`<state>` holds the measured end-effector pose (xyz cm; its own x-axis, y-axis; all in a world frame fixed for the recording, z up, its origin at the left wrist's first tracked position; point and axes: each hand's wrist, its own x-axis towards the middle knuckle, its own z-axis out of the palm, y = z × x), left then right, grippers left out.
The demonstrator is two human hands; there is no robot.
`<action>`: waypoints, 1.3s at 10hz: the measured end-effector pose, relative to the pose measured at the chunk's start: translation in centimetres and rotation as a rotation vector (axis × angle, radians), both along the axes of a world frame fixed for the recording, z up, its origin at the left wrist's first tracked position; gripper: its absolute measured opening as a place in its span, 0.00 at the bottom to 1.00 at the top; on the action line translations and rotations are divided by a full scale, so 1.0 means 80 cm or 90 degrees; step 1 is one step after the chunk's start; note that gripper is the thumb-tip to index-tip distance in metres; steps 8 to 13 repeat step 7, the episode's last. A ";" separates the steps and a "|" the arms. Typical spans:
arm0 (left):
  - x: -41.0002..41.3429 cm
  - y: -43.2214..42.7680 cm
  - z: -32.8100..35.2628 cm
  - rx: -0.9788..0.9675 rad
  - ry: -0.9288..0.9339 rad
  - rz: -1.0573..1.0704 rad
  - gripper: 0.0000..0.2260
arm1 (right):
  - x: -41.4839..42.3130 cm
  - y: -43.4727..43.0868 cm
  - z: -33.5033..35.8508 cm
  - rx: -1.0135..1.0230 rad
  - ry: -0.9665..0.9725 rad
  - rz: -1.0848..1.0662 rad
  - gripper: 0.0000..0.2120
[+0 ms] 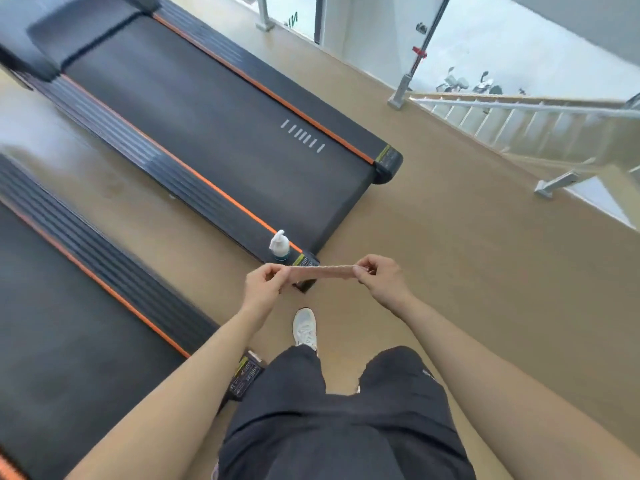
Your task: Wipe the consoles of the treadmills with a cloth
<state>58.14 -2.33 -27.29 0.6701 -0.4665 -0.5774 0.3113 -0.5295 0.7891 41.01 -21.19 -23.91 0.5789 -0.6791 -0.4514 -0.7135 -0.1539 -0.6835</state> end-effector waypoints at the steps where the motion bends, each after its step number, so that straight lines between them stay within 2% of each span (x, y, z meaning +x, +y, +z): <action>1: 0.086 -0.036 -0.018 0.016 -0.038 0.018 0.05 | 0.096 -0.037 -0.006 -0.032 0.006 0.036 0.04; 3: 0.207 -0.075 -0.095 0.060 -0.143 0.003 0.05 | 0.243 -0.086 -0.077 -0.076 0.023 0.109 0.03; 4: 0.236 -0.075 -0.163 0.100 -0.169 -0.002 0.06 | 0.281 -0.090 -0.149 -0.071 0.053 0.163 0.03; 5: 0.236 -0.062 -0.238 0.157 -0.191 -0.054 0.07 | 0.287 -0.075 -0.222 -0.052 0.105 0.220 0.03; 6: 0.207 -0.035 -0.284 0.205 -0.263 -0.106 0.08 | 0.267 -0.045 -0.275 -0.071 0.160 0.282 0.06; 7: 0.170 -0.006 -0.306 0.277 -0.275 -0.157 0.08 | 0.231 -0.014 -0.303 -0.036 0.237 0.389 0.15; 13: 0.170 -0.006 -0.306 0.277 -0.275 -0.157 0.08 | 0.231 -0.014 -0.303 -0.036 0.237 0.389 0.15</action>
